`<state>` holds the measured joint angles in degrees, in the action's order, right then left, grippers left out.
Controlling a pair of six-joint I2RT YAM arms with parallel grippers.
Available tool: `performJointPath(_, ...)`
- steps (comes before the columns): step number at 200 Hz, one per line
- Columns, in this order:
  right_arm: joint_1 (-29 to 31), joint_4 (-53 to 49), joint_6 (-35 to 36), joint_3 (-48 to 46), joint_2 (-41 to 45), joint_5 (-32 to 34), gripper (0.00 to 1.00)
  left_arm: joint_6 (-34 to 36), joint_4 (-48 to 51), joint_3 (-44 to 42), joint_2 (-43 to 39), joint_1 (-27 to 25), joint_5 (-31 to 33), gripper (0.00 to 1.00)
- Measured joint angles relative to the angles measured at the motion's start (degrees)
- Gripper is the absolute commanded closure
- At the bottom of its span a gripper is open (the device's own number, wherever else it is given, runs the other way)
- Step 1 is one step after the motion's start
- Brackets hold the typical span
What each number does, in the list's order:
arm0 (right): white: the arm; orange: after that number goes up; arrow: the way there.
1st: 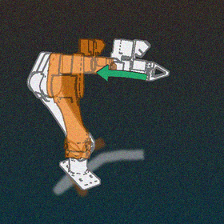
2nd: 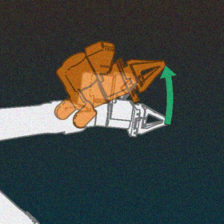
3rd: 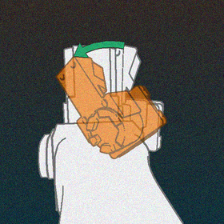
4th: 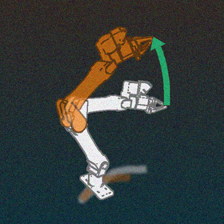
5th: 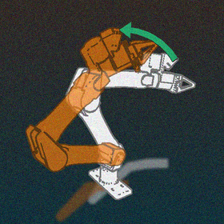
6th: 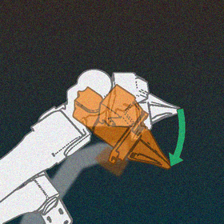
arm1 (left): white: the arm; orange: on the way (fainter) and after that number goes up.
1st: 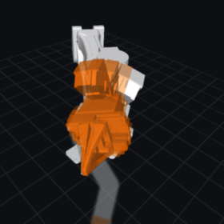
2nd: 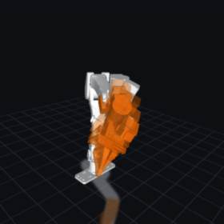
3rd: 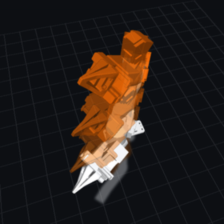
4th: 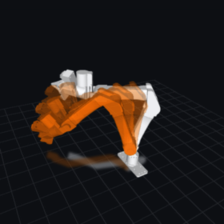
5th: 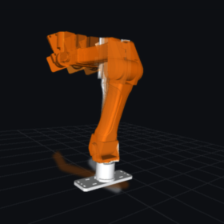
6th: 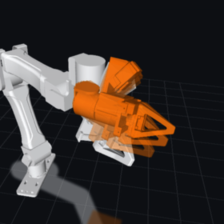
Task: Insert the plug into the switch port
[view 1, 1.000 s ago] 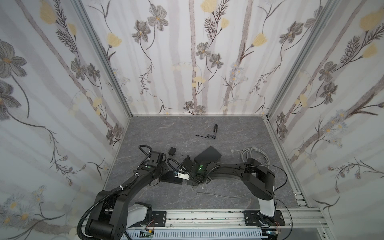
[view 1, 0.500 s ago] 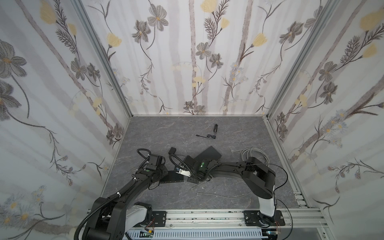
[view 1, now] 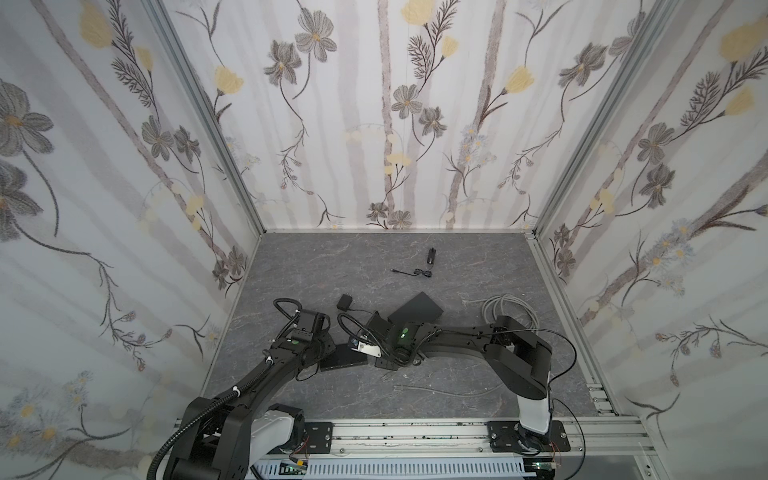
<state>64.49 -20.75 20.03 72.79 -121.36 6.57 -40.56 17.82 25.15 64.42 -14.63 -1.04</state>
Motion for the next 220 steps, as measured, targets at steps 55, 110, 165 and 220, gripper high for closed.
performJointPath(55, 0.44, -0.07, 0.02, 0.04, -0.26, 0.02, 1.0, 0.07, -0.02, 0.0, 0.13, 0.0, 0.02, 0.53)
performJointPath(110, 0.7, -0.09, 0.22, 0.2, -0.72, 0.33, 1.0, 0.09, 0.0, 0.0, 0.13, 0.0, 0.22, 0.53)
performJointPath(165, 0.96, -0.31, 0.76, 0.85, -1.27, 1.55, 1.0, 0.09, -0.07, 0.24, 0.79, 0.0, 0.39, 0.53)
performJointPath(220, 1.11, -0.26, 1.7, 0.9, -0.72, 1.46, 1.0, 0.52, -0.7, 0.48, 2.1, 0.0, 0.63, 0.54)
